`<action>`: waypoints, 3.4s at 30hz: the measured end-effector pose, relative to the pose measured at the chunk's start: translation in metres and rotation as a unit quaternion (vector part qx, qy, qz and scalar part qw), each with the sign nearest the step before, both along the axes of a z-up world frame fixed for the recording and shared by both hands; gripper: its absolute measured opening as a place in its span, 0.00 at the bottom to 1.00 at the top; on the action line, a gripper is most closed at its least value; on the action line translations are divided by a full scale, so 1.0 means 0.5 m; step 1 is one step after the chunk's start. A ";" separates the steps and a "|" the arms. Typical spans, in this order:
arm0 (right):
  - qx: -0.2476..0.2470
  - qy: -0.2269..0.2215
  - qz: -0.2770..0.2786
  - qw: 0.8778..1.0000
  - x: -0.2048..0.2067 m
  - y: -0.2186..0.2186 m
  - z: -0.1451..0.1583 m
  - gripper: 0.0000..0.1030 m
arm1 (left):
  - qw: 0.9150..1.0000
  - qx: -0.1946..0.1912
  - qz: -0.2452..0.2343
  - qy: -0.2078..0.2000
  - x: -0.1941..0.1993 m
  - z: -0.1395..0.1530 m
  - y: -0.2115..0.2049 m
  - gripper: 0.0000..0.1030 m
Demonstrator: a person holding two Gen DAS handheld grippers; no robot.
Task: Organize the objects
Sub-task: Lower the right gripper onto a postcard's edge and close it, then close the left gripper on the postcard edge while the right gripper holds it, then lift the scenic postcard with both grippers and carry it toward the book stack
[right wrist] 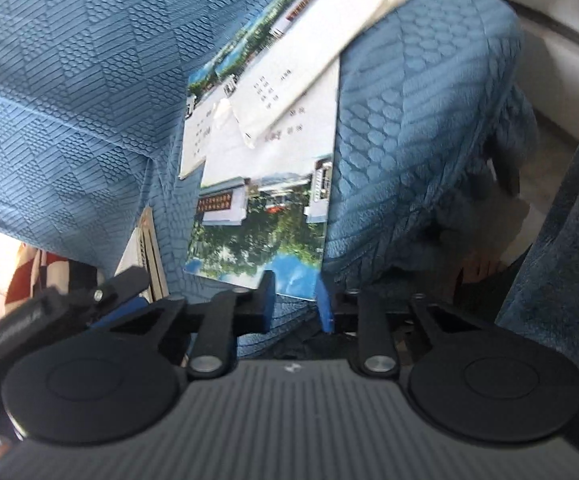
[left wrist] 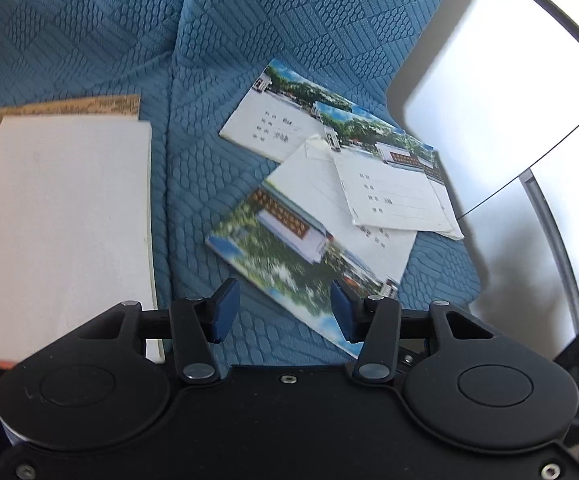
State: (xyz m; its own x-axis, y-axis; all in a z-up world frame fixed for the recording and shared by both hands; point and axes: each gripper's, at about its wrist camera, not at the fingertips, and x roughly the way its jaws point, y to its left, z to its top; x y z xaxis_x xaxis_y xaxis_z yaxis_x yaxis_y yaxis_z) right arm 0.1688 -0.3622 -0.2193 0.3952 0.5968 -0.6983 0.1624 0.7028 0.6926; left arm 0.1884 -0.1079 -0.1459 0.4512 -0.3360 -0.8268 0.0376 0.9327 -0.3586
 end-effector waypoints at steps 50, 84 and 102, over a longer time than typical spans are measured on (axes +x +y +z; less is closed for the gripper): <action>0.034 -0.035 -0.004 0.999 -0.070 -0.004 0.103 0.06 | 0.914 -0.357 0.110 0.158 -0.034 -0.164 0.082 0.64; -0.040 -0.067 -0.004 0.997 -0.125 -0.071 0.189 0.06 | 0.943 -0.292 0.086 0.132 -0.037 -0.126 0.056 0.06; -0.030 -0.134 0.023 0.990 -0.125 -0.025 0.303 0.06 | 0.959 -0.268 0.086 0.025 -0.074 0.090 0.132 0.05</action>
